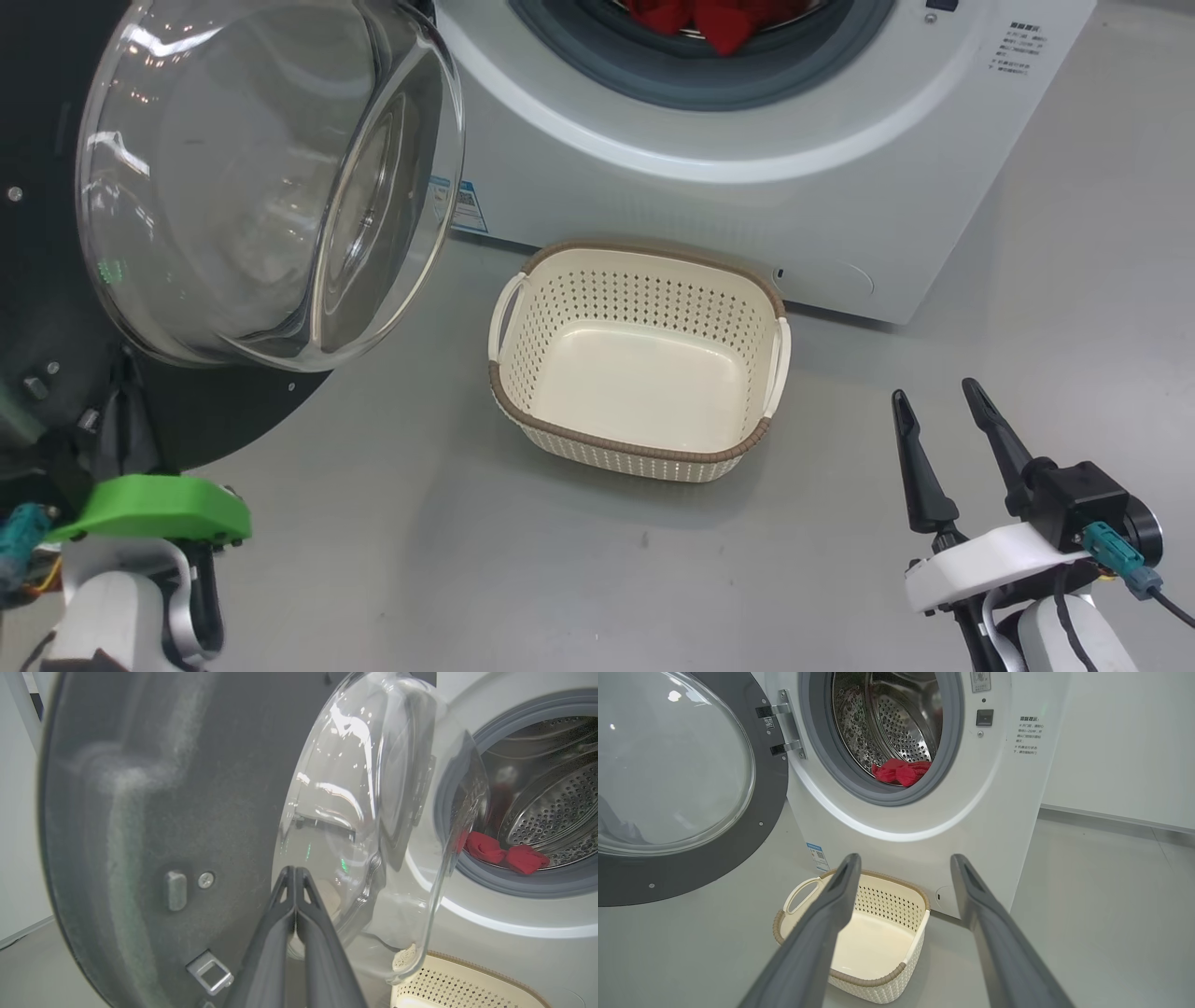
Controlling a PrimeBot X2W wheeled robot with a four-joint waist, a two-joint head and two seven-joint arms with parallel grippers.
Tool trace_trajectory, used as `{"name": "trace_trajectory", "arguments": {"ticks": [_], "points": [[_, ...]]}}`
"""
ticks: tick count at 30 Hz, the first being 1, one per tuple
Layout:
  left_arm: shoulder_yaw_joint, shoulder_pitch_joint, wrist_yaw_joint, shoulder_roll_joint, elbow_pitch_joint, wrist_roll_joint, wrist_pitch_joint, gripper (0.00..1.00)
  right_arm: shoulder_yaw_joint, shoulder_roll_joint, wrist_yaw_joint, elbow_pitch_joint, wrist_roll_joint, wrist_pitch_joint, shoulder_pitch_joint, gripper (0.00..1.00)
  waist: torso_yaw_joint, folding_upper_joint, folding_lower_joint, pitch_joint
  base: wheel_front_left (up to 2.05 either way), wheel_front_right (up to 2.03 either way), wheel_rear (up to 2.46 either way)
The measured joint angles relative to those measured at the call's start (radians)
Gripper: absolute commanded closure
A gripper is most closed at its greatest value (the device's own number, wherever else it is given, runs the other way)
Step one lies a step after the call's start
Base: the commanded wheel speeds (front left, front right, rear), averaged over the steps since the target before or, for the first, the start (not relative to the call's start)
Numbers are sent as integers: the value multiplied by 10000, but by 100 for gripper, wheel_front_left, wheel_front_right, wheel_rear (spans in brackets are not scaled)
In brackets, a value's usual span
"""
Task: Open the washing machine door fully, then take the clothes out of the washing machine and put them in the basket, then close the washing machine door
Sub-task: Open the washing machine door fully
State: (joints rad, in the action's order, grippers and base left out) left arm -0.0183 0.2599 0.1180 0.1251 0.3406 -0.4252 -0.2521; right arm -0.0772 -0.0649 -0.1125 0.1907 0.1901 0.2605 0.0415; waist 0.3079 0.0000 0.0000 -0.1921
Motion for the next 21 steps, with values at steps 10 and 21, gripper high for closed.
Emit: {"name": "trace_trajectory", "arguments": {"ticks": [10, 21], "points": [[616, -1529, -19, -447, -669, 328, 0, 67, -102, 46, -8, 201, 44, 0, -163, 0, -218, 0, 0, 525, 0, 0, 0], [1741, -2337, -623, -495, -1093, 497, 0, 0, -405, 115, -10, 384, 107, 0, -365, 0, -755, 0, 0, 1067, 0, 0, 0]]}}
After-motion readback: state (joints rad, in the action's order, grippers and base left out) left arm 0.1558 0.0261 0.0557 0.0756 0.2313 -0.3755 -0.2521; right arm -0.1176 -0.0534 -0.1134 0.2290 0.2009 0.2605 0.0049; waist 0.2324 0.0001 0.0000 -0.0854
